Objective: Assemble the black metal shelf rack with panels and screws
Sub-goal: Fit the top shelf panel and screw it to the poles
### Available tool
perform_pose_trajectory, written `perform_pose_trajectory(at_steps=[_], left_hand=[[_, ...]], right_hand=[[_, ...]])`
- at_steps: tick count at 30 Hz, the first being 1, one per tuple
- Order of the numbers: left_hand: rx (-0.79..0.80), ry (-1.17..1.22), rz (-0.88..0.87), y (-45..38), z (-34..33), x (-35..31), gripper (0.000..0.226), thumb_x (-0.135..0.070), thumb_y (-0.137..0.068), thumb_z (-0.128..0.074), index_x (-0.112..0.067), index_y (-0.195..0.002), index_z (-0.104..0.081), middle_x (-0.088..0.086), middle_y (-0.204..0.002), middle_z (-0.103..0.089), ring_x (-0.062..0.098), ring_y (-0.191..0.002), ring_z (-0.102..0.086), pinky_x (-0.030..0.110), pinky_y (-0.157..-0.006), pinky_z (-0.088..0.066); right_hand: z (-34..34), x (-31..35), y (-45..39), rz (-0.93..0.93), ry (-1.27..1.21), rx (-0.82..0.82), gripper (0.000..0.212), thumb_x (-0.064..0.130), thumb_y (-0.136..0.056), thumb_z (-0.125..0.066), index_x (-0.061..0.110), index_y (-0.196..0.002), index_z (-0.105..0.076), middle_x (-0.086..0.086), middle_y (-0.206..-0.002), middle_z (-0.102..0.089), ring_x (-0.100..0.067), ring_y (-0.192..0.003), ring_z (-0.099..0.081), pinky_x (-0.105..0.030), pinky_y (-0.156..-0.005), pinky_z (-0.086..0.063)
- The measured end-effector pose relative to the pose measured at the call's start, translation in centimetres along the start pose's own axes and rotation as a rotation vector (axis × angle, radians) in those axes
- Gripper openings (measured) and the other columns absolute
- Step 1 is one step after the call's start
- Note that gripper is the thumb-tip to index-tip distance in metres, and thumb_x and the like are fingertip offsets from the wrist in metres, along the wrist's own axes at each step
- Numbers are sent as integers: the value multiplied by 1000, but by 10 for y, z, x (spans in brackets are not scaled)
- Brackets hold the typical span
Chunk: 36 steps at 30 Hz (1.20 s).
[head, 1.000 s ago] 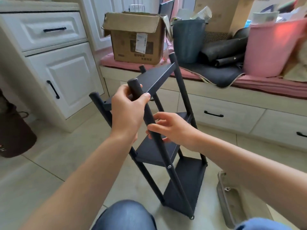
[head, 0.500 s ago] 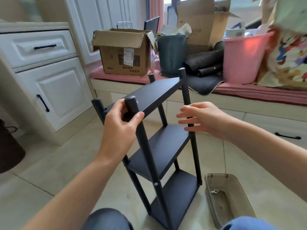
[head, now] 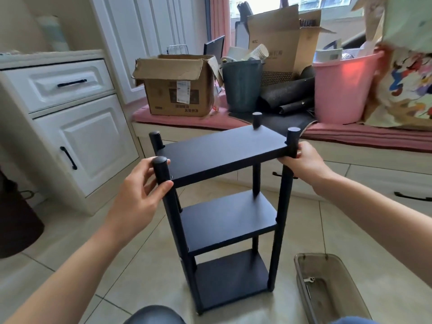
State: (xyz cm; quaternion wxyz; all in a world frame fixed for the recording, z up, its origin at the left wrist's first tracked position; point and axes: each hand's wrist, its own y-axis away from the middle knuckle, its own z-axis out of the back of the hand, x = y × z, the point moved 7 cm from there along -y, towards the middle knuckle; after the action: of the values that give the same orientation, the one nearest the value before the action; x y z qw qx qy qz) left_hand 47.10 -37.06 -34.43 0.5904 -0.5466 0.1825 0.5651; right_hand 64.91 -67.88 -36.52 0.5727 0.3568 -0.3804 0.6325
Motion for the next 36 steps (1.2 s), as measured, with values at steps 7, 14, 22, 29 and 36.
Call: perform_pose_trajectory(at_steps=[7,14,22,29,36], left_hand=[[-103,-80,16,-8,20,20,46,5,-91,-66,-36,-111,-57,-9,-115,-67,0,-110,-65,9,-90,-48],[-317,-179,48,-17,39,37,45,4,-88,-71,-29,-118,-58,-16,-105,-64,-25,-88,-59,-4,-80,-42],[-756,96,360,24,30,63,46,-15,-86,-79,-17,-125,-55,-3,-123,-60,3,-91,-61,0,-65,-42],[-506,493,687,47,-68,37,28,-25,-89,-75,-10,-106,-58,4,-97,-68,18,-87,-69,33,-87,-55],[-111,772,713,34,-146,-10,55,-42,-92,-68,0,-125,-57,16,-107,-75,23,-92,-75,35,-82,-57]], right_hand=[[-12,0,24,71,-115,72,5,20,-94,-65,19,-89,-64,-10,-94,-74,-20,-83,-71,-34,-78,-56],[-28,-1,50,91,-181,135,4,18,-91,-68,21,-94,-68,-5,-95,-73,-24,-96,-69,-41,-86,-56],[-28,-10,80,161,-179,226,21,-1,-90,-65,10,-107,-72,0,-102,-76,-13,-100,-70,-41,-100,-52],[-32,-11,101,218,-215,220,15,4,-86,-71,17,-92,-76,0,-90,-77,-16,-91,-72,-45,-94,-56],[-45,-3,124,266,-218,176,15,10,-80,-78,19,-92,-77,7,-87,-77,-9,-87,-73,-41,-90,-57]])
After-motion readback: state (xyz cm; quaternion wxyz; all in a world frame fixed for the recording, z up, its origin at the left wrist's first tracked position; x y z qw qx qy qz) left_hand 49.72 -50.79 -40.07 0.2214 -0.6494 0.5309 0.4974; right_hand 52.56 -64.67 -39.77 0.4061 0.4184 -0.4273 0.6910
